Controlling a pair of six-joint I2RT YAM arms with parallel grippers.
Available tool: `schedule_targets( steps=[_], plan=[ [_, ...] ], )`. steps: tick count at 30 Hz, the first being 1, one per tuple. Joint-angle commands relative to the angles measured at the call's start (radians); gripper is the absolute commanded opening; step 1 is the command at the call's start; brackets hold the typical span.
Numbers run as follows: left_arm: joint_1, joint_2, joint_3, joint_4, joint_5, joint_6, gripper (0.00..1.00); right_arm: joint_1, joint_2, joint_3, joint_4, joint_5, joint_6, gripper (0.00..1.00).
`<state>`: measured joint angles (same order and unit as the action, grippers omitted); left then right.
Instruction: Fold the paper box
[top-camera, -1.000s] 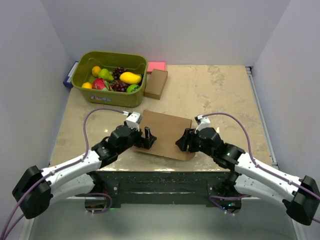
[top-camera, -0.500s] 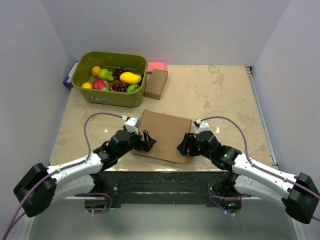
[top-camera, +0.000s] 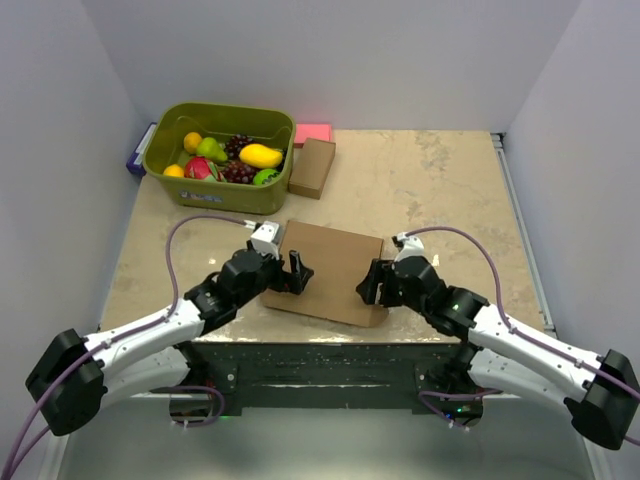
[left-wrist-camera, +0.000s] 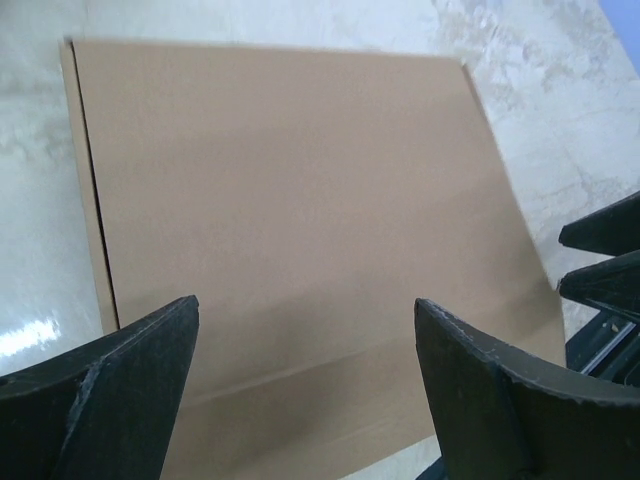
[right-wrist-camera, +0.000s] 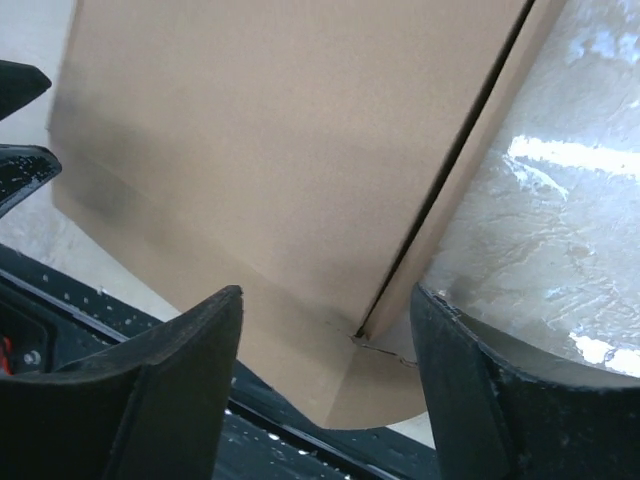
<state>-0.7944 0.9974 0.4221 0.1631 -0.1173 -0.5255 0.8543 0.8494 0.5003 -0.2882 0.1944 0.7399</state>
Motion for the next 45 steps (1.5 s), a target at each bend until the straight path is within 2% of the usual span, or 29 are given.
schedule_targets(
  steps=[1, 2, 5, 14, 23, 29, 31, 35, 36, 41, 44, 45],
  plan=[
    [0.010, -0.029, 0.109, -0.051, -0.059, 0.094, 0.91, -0.050, -0.012, 0.086, -0.031, 0.053, -0.037, 0.65],
    [0.030, -0.022, 0.107, -0.045, -0.035, 0.099, 0.86, -0.066, -0.006, 0.075, -0.023, 0.021, -0.043, 0.64],
    [0.056, -0.003, 0.084, -0.011, 0.014, 0.107, 0.81, -0.123, 0.016, 0.032, 0.018, -0.053, -0.053, 0.55],
    [0.058, 0.073, 0.000, 0.081, 0.057, 0.068, 0.83, -0.135, 0.068, -0.066, 0.078, -0.081, -0.027, 0.41],
    [0.058, 0.083, -0.011, 0.107, 0.064, 0.039, 0.84, -0.133, 0.048, -0.097, 0.073, -0.065, -0.007, 0.43],
    [0.086, 0.014, 0.070, 0.044, 0.077, 0.058, 0.90, -0.138, -0.024, -0.066, 0.115, -0.128, 0.021, 0.64],
    [0.144, -0.009, 0.086, 0.033, 0.144, 0.053, 0.92, -0.156, -0.020, -0.054, 0.110, -0.130, 0.016, 0.71],
    [0.236, -0.031, 0.087, 0.000, 0.220, 0.039, 0.92, -0.227, 0.028, -0.083, 0.183, -0.193, 0.003, 0.77],
    [0.242, -0.032, 0.092, -0.013, 0.225, 0.041, 0.93, -0.253, 0.037, -0.095, 0.211, -0.249, 0.007, 0.77],
    [0.261, -0.039, 0.099, -0.077, 0.287, 0.030, 0.96, -0.276, 0.103, -0.178, 0.401, -0.340, 0.042, 0.77],
    [0.274, -0.036, 0.125, -0.131, 0.329, 0.038, 0.97, -0.293, 0.117, -0.198, 0.425, -0.357, 0.053, 0.71],
    [0.279, -0.034, 0.145, -0.145, 0.346, 0.039, 0.98, -0.297, 0.117, -0.203, 0.425, -0.360, 0.056, 0.63]
  ],
)
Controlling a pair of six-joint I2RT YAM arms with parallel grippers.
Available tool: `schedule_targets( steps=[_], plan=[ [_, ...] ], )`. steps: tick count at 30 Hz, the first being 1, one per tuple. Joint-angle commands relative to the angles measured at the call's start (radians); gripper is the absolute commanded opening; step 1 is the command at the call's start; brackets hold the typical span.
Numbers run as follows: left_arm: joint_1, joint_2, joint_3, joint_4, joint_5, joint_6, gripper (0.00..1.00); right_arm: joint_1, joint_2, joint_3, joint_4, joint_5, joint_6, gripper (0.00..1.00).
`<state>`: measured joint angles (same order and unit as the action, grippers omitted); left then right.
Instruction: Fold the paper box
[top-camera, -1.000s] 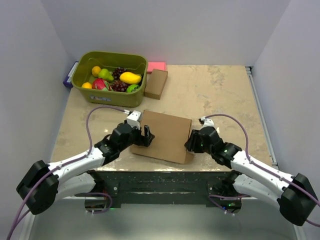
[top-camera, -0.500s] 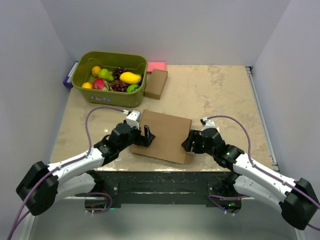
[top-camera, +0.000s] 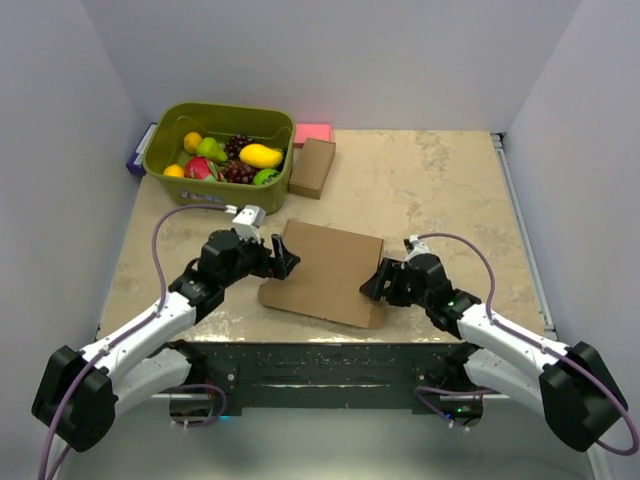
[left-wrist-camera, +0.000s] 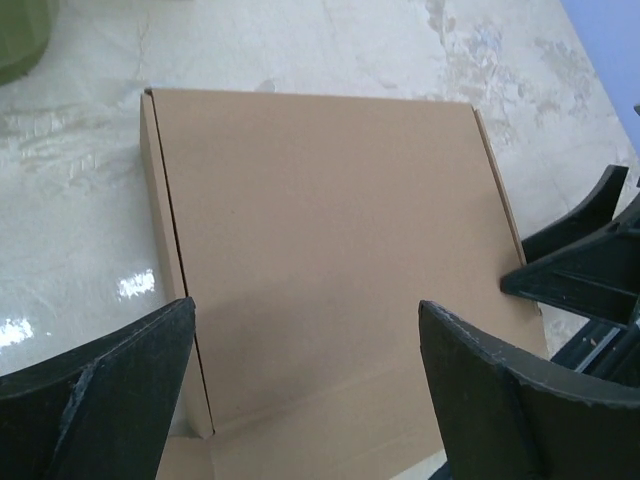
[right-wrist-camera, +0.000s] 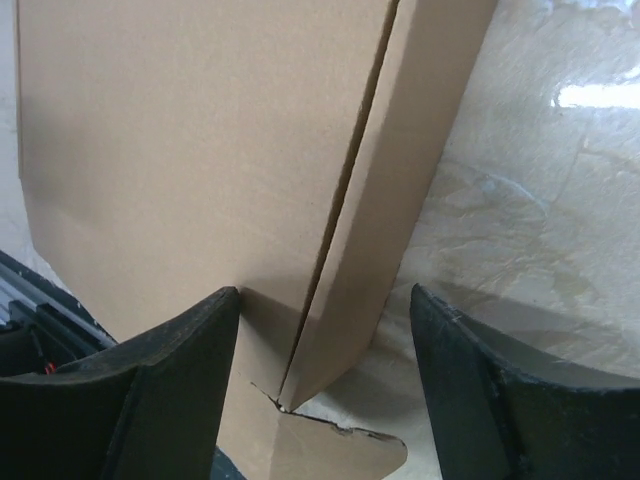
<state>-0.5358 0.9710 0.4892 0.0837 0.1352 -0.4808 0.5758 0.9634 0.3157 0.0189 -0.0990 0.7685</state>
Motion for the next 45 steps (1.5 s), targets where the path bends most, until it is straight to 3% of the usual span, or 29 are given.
schedule_targets(
  steps=[1, 9, 15, 27, 32, 45],
  plan=[
    [0.023, -0.003, 0.089, -0.082, 0.131, -0.004, 0.98, -0.025, 0.000, -0.033, 0.118, -0.068, 0.031, 0.60],
    [0.083, 0.040, 0.198, -0.214, 0.222, 0.073, 0.98, -0.094, -0.090, -0.165, 0.161, -0.116, 0.092, 0.18],
    [0.141, 0.067, 0.169, -0.170, 0.251, 0.045, 0.98, -0.105, -0.169, -0.217, 0.122, -0.094, 0.132, 0.00],
    [0.149, -0.070, -0.092, 0.000, -0.014, -0.114, 0.99, -0.106, -0.253, -0.228, 0.010, -0.031, 0.134, 0.00],
    [0.149, -0.069, -0.196, 0.090, 0.041, -0.189, 1.00, -0.106, -0.259, -0.222, -0.039, 0.014, 0.130, 0.00],
    [0.149, -0.095, -0.259, 0.194, 0.118, -0.272, 1.00, -0.108, -0.330, -0.188, -0.185, 0.096, 0.160, 0.00]
  ],
)
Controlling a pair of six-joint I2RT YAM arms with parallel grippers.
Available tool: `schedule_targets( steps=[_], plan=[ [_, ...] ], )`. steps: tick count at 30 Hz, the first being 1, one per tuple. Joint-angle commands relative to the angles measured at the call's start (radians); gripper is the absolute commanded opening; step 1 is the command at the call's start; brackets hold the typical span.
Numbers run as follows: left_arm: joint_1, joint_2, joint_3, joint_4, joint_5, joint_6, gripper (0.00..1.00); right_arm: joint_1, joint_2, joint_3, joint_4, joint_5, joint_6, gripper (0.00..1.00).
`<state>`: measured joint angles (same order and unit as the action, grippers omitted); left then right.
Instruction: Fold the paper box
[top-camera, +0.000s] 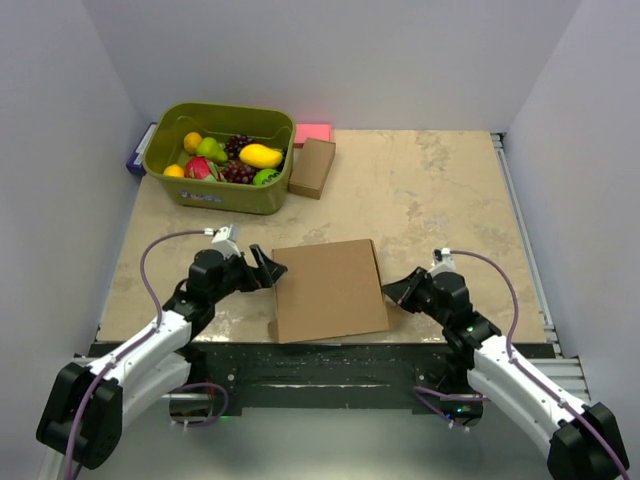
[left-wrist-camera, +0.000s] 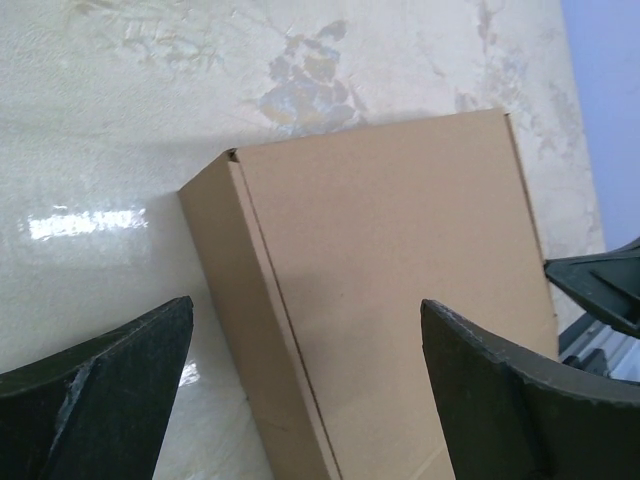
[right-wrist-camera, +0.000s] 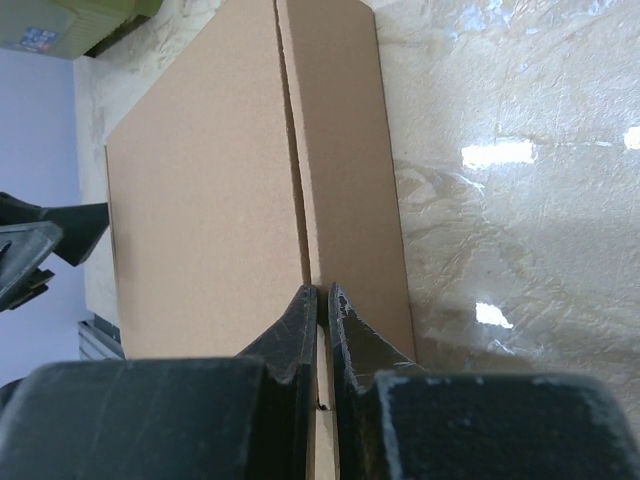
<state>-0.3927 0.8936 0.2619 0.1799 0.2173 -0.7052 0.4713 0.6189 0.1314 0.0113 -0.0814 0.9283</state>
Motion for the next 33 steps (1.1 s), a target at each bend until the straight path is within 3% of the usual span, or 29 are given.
schedule_targets(
  steps=[1, 7, 9, 10, 12, 13, 16, 20, 25, 33],
  plan=[
    [0.008, -0.018, -0.038, 0.104, 0.040, -0.057, 1.00, -0.002, 0.021, -0.003, -0.177, 0.078, -0.002, 0.00],
    [0.006, -0.027, -0.108, 0.176, 0.063, -0.068, 0.98, 0.000, 0.009, 0.053, -0.223, 0.097, -0.058, 0.02],
    [0.006, -0.012, -0.122, 0.230, 0.080, -0.070, 0.95, -0.002, -0.030, 0.094, -0.237, 0.086, -0.103, 0.17],
    [0.006, -0.002, -0.130, 0.243, 0.096, -0.068, 0.92, -0.002, -0.039, 0.109, -0.241, 0.083, -0.117, 0.36],
    [0.006, 0.019, -0.130, 0.260, 0.103, -0.059, 0.89, -0.002, -0.053, 0.148, -0.254, 0.052, -0.146, 0.55],
    [0.006, 0.024, -0.130, 0.260, 0.103, -0.047, 0.88, -0.002, -0.056, 0.154, -0.248, 0.028, -0.149, 0.69],
    [0.006, 0.025, -0.141, 0.266, 0.106, -0.039, 0.87, -0.002, -0.050, 0.172, -0.211, -0.015, -0.146, 0.87],
    [0.006, 0.015, -0.148, 0.268, 0.116, -0.034, 0.86, -0.002, 0.030, 0.172, -0.120, -0.070, -0.181, 0.93],
    [0.006, 0.008, -0.148, 0.262, 0.120, -0.030, 0.87, -0.002, 0.252, 0.185, 0.013, -0.118, -0.236, 0.94],
    [0.006, 0.019, -0.153, 0.271, 0.122, -0.023, 0.87, -0.002, 0.399, 0.156, 0.222, -0.184, -0.235, 0.91]
  ],
)
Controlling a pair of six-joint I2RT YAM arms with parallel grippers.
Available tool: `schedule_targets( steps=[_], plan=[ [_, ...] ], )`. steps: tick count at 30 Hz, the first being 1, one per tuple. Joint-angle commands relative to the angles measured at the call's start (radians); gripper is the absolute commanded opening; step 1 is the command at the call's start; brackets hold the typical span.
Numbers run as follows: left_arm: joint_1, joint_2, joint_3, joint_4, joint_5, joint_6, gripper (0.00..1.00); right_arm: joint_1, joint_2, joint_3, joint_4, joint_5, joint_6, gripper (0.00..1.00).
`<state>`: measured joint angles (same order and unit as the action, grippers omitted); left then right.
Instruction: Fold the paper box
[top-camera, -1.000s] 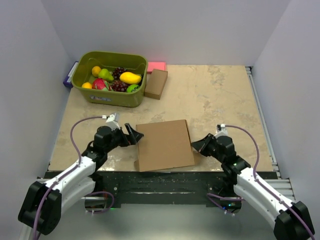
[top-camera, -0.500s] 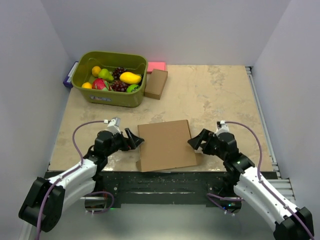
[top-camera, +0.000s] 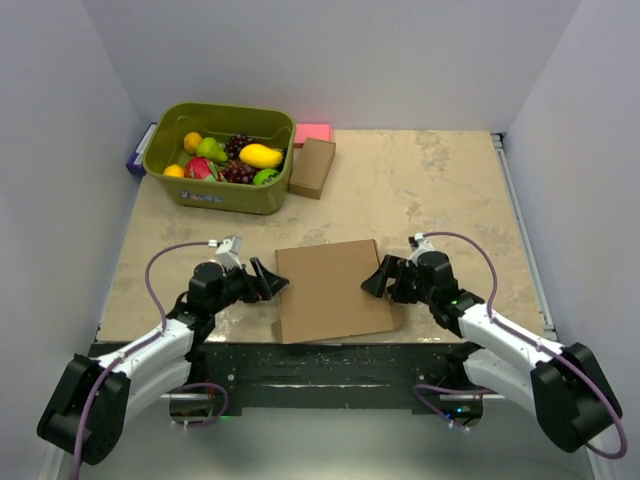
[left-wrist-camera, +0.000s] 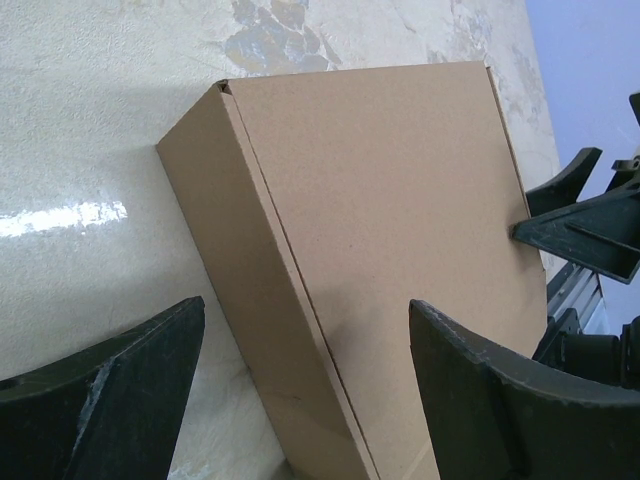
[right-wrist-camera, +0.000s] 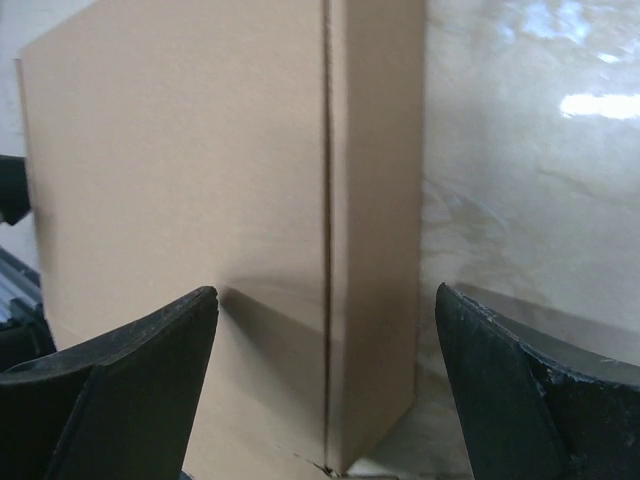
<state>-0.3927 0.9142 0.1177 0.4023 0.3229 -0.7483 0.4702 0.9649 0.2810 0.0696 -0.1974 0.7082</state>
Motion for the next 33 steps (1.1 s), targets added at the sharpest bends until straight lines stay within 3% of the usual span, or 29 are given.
schedule_targets(
  steps=[1, 9, 10, 12, 13, 15, 16, 19, 24, 33],
  plan=[
    [0.006, -0.001, -0.006, 0.050, 0.018, 0.021, 0.87, -0.001, 0.070, 0.003, 0.192, -0.076, -0.010, 0.89],
    [0.006, 0.011, 0.010, 0.052, 0.008, 0.032, 0.87, 0.001, 0.211, -0.036, 0.294, -0.146, 0.020, 0.87],
    [0.006, 0.014, 0.010, 0.052, 0.005, 0.036, 0.87, -0.001, 0.221, -0.037, 0.300, -0.151, 0.027, 0.83],
    [0.006, 0.023, 0.007, 0.052, -0.001, 0.040, 0.87, -0.001, 0.238, -0.049, 0.311, -0.166, 0.037, 0.72],
    [0.006, 0.025, 0.005, 0.050, -0.004, 0.043, 0.87, 0.001, 0.253, -0.052, 0.317, -0.169, 0.052, 0.57],
    [0.006, 0.019, 0.008, 0.033, -0.021, 0.046, 0.87, -0.001, 0.265, -0.066, 0.326, -0.171, 0.066, 0.43],
    [0.006, 0.008, 0.013, 0.026, -0.030, 0.047, 0.88, -0.001, 0.277, -0.071, 0.332, -0.162, 0.079, 0.26],
    [0.006, -0.070, 0.036, -0.043, -0.077, 0.064, 0.91, -0.002, 0.299, -0.089, 0.354, -0.145, 0.106, 0.07],
    [0.006, -0.202, 0.076, -0.213, -0.168, 0.093, 0.96, -0.008, 0.343, -0.131, 0.426, -0.139, 0.152, 0.00],
    [0.011, -0.276, 0.083, -0.277, -0.173, 0.044, 1.00, -0.074, 0.313, -0.175, 0.441, -0.117, 0.186, 0.00]
  ],
)
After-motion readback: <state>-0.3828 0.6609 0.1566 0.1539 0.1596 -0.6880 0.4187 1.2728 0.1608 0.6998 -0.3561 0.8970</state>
